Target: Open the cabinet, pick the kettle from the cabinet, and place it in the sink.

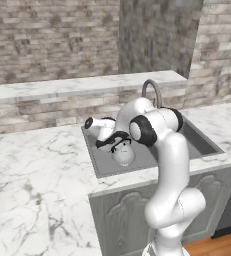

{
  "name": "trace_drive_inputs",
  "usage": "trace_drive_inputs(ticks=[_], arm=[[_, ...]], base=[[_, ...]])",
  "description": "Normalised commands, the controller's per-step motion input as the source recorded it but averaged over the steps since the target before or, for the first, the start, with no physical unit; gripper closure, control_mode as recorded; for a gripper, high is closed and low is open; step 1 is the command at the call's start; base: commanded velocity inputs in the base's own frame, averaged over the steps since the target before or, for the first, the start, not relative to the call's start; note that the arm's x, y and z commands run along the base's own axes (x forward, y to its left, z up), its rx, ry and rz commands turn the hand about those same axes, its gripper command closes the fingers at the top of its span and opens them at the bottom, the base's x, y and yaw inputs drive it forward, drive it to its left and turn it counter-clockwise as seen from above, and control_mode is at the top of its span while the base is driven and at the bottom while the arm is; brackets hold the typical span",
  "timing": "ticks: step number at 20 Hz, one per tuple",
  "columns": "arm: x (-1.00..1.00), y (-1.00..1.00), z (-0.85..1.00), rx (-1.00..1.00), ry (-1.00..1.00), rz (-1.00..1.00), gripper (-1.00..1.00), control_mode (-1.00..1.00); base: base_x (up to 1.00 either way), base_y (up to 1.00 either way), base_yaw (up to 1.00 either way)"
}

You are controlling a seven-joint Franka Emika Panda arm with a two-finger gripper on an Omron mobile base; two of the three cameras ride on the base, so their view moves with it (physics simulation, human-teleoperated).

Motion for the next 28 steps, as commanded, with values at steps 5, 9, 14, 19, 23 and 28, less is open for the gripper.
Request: trace_drive_inputs(ticks=[5,9,14,19,23,28], arm=[[-0.15,-0.01,0.13,0.12,-0.1,0.0,-1.0,-1.0],[-0.15,-0.1,0.27,0.06,-0.18,0.0,-1.0,-1.0],[-0.18,-0.13,0.3,0.05,-0.14,0.0,-1.0,-1.0],[-0.22,-0.19,0.29,0.11,-0.01,0.03,-1.0,-1.0],[-0.22,-0.18,0.32,0.15,0.0,0.05,-1.0,-1.0],[-0.22,-0.19,0.36,0.15,0.0,0.07,-1.0,-1.0]], base=[[0.0,0.0,0.0],[0.0,0.0,0.0],[0.0,0.0,0.0],[0.0,0.0,0.0],[0.0,0.0,0.0],[0.0,0.0,0.0]])
